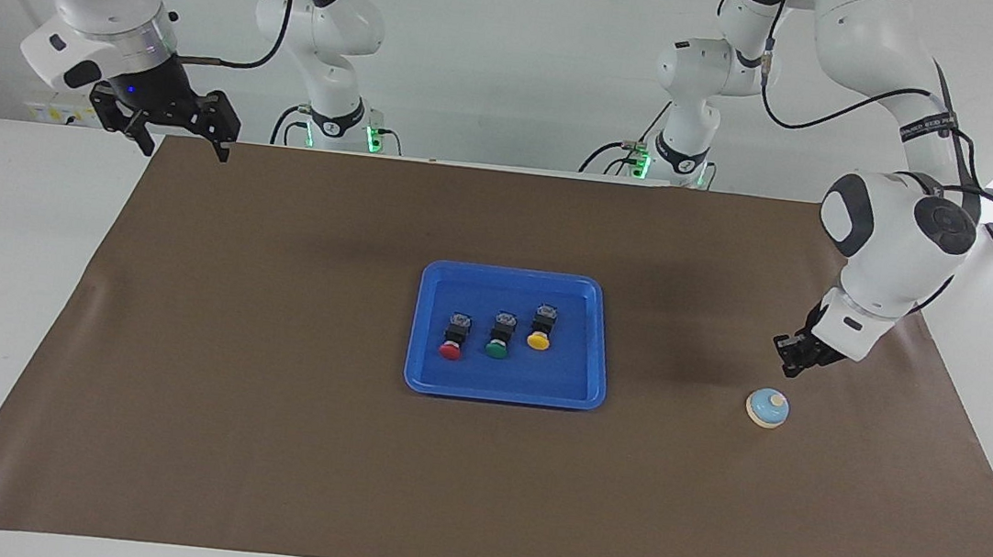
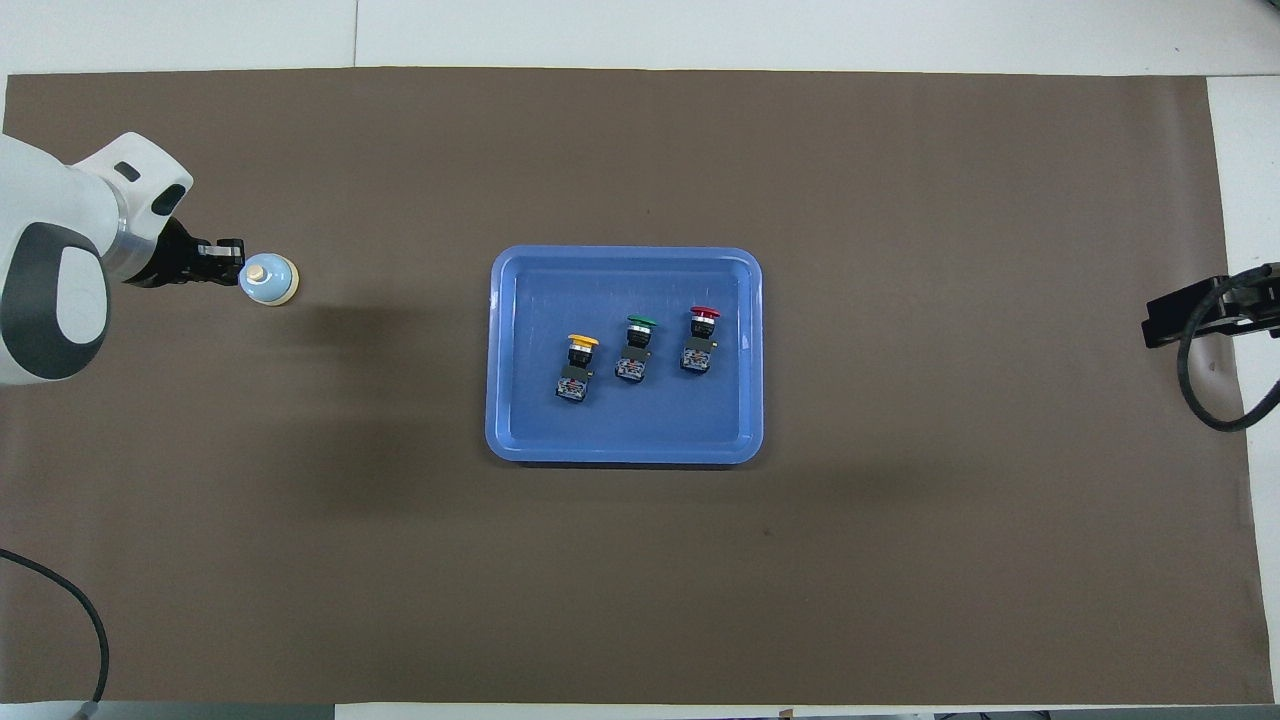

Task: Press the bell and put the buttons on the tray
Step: 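Move the left gripper to the silver bell and press it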

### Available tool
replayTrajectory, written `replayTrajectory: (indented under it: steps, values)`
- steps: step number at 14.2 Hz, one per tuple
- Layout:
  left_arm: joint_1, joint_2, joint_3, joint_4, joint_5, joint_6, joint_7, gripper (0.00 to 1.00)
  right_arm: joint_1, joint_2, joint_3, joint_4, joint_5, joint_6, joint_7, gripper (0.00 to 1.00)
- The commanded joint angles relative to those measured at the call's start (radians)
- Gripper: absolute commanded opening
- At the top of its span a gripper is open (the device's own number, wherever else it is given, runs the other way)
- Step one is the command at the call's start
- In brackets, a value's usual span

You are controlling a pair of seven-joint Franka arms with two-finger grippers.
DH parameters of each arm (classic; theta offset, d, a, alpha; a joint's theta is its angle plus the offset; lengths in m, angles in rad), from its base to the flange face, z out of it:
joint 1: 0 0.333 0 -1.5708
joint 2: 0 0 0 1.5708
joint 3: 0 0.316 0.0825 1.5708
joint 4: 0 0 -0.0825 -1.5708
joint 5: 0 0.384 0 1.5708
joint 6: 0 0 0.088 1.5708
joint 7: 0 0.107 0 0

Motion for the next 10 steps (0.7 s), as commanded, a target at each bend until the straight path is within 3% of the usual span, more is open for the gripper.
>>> replayTrajectory:
  steps: [1,10]
  values:
    - [0.008,0.033,0.000,0.008,0.004,0.049,-0.002,0.00,-0.015,-0.014,0.008,-0.015,0.008,0.008,-0.011,1.00]
    - [0.014,0.095,0.002,0.006,0.004,0.152,-0.002,0.00,-0.015,-0.014,0.008,-0.015,0.008,0.008,-0.011,1.00]
